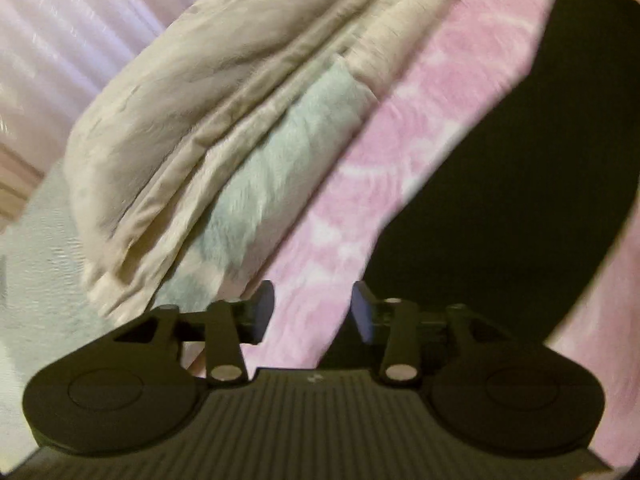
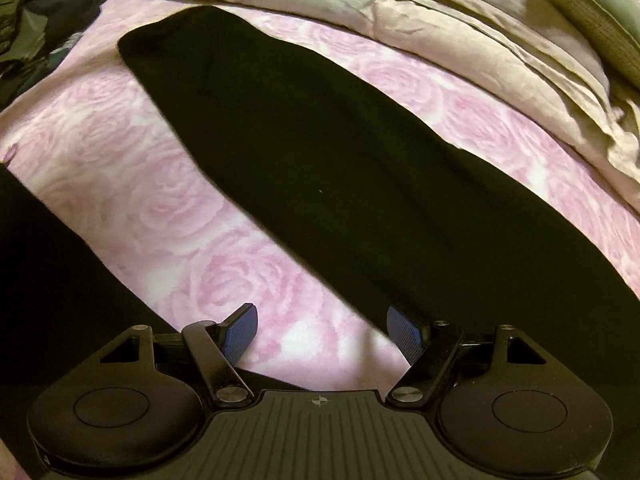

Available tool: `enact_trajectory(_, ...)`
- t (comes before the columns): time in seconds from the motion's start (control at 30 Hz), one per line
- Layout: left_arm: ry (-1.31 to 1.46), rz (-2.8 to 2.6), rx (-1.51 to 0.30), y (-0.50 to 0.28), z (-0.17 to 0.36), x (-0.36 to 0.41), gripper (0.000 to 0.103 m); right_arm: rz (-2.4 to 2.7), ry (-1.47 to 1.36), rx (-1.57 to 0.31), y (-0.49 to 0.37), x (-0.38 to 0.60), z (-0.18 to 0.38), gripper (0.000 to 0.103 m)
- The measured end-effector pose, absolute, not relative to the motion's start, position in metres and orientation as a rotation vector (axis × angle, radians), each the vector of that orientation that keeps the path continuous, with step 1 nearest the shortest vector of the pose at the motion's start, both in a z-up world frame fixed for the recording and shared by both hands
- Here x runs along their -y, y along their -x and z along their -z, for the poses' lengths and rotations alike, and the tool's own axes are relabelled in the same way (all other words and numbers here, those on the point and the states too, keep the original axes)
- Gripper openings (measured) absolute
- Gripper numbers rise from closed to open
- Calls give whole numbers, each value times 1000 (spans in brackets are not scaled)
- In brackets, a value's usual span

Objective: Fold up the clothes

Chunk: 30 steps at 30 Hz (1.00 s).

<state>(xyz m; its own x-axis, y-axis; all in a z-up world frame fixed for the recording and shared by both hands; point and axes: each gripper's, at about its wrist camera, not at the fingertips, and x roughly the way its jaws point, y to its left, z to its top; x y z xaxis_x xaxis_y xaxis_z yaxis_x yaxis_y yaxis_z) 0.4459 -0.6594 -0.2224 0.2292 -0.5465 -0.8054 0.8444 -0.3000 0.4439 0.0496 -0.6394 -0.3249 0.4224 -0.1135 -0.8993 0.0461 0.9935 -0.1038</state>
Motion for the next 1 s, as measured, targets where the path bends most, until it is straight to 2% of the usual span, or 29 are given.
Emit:
enact_trajectory(0.17,-1666,1486,-112,-410,277,567,42,97,192,-1123,-58,635,333,76)
enact_trajectory(0.2,-1738,1484,-77,-405,293,552,43,111,221,-1117,-59,635,336,81)
enact_trajectory(0.23,-1783,1476,-43,-402,307,542,43,127,255,-1107,-60,635,338,94)
enact_trajectory(0.4,-1752,1382,45,-404,340,550,41,123,343,-1088,-60,632,343,96)
enact_trajectory(0.47,-1753,1349,85,-406,344,561,36,118,369,-1095,-59,630,346,96)
enact_trajectory(0.53,-1778,1354,82,-408,345,569,6,116,395,-1111,-58,628,350,96)
enact_trajectory(0.63,-1722,1349,51,-411,326,571,4,98,461,-1141,-55,622,360,96)
enact_trajectory(0.83,-1606,1361,-164,-406,263,515,3,83,523,-1140,-48,620,359,96)
enact_trajectory(1.0,-1643,1414,-314,-379,292,471,3,90,484,-1158,-47,623,362,96)
